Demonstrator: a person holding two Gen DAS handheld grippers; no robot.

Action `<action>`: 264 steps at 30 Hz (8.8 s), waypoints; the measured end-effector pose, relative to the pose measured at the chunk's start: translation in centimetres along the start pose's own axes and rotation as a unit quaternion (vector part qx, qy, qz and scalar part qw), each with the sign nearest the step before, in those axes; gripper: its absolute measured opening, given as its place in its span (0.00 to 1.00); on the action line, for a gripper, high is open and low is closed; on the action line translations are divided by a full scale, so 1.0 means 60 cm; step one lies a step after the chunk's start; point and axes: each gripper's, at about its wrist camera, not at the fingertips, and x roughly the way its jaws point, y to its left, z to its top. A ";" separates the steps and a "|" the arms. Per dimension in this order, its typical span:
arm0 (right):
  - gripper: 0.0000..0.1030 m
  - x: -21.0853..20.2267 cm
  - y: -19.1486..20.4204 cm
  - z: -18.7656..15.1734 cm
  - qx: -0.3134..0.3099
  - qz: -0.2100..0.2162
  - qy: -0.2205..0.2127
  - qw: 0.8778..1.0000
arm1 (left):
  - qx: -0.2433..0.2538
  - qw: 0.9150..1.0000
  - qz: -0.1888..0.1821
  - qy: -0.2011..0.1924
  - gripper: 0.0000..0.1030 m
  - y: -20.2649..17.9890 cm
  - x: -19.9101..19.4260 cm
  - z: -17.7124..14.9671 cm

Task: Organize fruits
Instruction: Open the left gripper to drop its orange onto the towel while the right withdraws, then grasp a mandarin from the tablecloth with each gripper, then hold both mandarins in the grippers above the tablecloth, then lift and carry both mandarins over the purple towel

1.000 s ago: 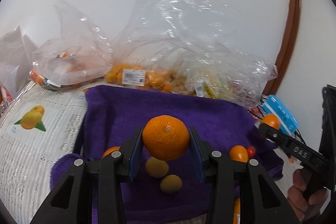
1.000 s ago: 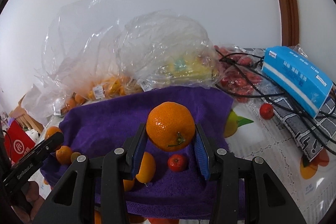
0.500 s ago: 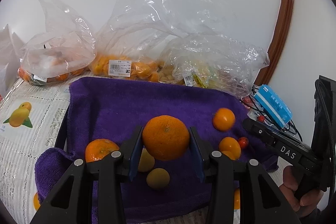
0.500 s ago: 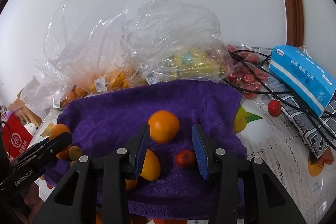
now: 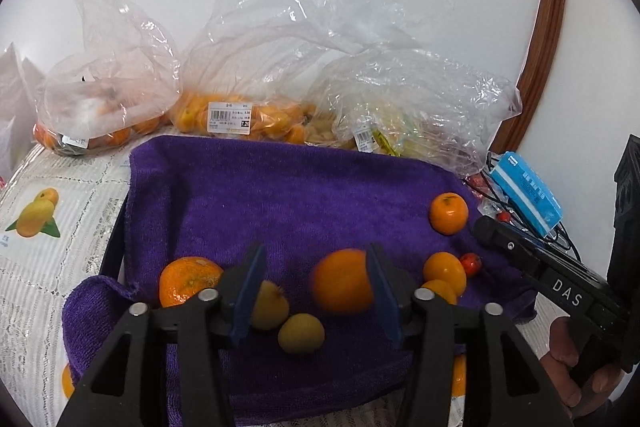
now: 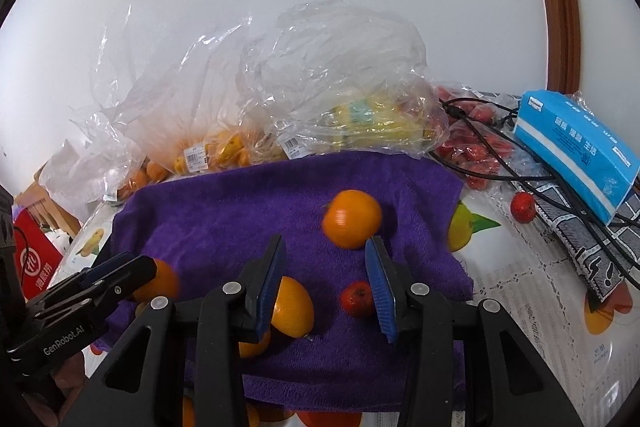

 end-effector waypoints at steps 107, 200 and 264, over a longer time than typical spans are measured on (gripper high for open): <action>0.34 -0.182 -0.040 -0.195 -0.032 -0.025 0.108 0.993 | 0.104 0.984 0.094 0.113 0.29 -0.005 -0.119 -0.150; 0.34 -0.168 0.021 -0.183 -0.019 0.055 0.080 0.995 | 0.020 0.995 -0.008 0.098 0.30 0.016 -0.137 -0.135; 0.34 -0.034 -0.008 0.037 0.009 0.039 -0.002 0.999 | -0.073 0.996 0.044 -0.010 0.30 0.044 -0.015 0.022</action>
